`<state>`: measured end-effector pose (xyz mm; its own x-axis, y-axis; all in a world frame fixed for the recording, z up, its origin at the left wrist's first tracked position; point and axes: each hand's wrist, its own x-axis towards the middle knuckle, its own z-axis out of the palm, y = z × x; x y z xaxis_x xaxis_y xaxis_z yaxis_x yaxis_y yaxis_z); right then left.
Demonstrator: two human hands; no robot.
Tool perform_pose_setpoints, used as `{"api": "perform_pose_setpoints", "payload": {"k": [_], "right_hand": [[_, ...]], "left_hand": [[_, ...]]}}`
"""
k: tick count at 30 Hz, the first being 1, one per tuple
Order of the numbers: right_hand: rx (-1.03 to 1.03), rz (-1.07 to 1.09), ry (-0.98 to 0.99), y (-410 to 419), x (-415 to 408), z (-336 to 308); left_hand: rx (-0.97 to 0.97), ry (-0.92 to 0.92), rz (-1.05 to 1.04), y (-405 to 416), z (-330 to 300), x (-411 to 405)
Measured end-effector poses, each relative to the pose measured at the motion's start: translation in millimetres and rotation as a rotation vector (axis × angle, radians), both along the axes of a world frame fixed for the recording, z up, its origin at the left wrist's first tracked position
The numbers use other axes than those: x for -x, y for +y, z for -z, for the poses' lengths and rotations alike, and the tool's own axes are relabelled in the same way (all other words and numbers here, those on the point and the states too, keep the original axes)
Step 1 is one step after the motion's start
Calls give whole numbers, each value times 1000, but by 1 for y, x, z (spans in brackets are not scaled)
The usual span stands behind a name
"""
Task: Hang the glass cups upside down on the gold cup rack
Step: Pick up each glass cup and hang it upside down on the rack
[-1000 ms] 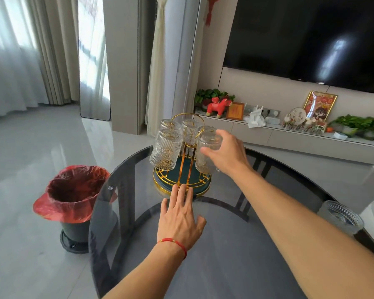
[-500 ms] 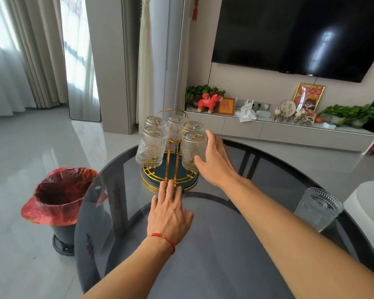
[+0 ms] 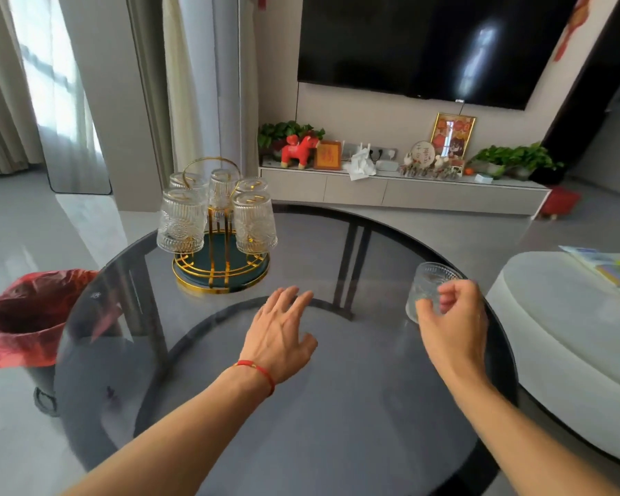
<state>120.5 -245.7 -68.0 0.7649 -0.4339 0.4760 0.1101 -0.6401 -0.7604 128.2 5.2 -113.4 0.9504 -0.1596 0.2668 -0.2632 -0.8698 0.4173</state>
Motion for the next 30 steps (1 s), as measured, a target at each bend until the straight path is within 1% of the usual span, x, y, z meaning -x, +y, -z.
{"api": "perform_pose_setpoints", "payload": {"k": [1, 3, 5, 7, 10, 12, 15, 17, 20, 21, 24, 25, 27, 28, 29, 30], "right_hand": [[-84, 68, 18, -8, -2, 3], [-188, 117, 97, -23, -5, 15], [-229, 85, 232, -31, -12, 27], [-231, 46, 304, -34, -21, 32], [-229, 6, 288, -31, -38, 36], [-178, 56, 259, -28, -44, 38], [-127, 117, 241, -25, -48, 38], [-95, 71, 241, -19, -46, 36], [11, -121, 229, -2, -36, 32], [49, -212, 222, 7, -33, 30], [108, -490, 215, 38, -23, 26], [132, -554, 216, 47, -20, 25], [165, -618, 188, 63, -16, 26], [139, -637, 170, 70, -15, 26], [60, -659, 170, 74, -14, 27], [-60, -694, 192, 82, -14, 26]], "left_hand": [[24, 0, 38, -9, -1, 4], [52, 6, 99, -26, -1, 10], [56, 29, 134, -37, -1, 15], [49, 44, 154, -42, -1, 18], [68, 67, 163, -44, -2, 22], [103, 73, 154, -44, -4, 24], [196, 48, 135, -45, -10, 21], [267, 64, 116, -45, -14, 20], [452, 139, 63, -43, -23, 15], [560, 174, 37, -41, -27, 13], [969, 318, 6, -34, -39, 5], [1053, 348, 0, -30, -41, 4], [1152, 351, -53, -20, -47, 2], [1205, 345, -97, -13, -49, 2], [1267, 352, -140, -8, -51, 1], [1326, 369, -177, 0, -51, 1]]}}
